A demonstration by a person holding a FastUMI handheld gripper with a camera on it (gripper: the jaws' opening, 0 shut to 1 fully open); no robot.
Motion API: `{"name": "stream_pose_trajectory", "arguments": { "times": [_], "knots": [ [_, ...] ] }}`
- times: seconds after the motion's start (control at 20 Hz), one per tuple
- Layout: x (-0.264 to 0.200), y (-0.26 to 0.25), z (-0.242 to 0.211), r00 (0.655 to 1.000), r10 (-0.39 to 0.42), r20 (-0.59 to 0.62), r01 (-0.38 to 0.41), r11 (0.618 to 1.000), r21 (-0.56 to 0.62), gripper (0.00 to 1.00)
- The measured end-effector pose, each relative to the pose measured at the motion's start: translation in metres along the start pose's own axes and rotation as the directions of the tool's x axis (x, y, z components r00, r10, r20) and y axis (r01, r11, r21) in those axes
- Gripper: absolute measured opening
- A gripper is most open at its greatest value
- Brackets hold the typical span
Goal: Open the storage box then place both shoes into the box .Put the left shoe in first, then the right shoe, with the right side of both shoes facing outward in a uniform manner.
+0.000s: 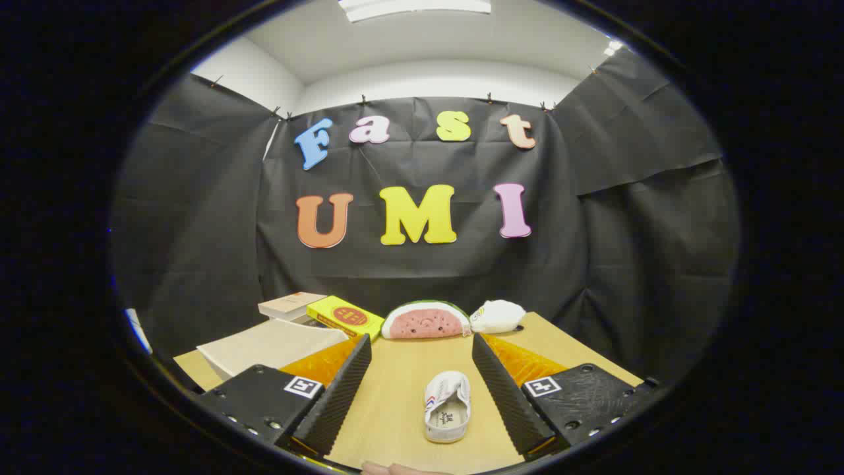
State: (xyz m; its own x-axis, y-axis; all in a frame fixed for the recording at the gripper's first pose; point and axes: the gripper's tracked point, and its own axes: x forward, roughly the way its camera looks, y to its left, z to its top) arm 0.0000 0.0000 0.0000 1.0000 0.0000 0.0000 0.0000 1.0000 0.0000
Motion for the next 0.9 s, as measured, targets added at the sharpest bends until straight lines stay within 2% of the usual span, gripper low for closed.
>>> {"name": "stream_pose_trajectory", "arguments": {
  "times": [0.3,0.6,0.9],
  "knots": [
    [-0.020,-0.016,-0.007,0.999,-0.041,-0.006,0.041,0.999,-0.012,0.95],
    [-0.027,-0.043,-0.013,0.996,-0.082,-0.027,0.083,0.996,0.026,0.95],
    [-0.007,-0.051,-0.006,0.999,-0.036,0.001,0.036,0.999,-0.012,0.96]
  ]
}}
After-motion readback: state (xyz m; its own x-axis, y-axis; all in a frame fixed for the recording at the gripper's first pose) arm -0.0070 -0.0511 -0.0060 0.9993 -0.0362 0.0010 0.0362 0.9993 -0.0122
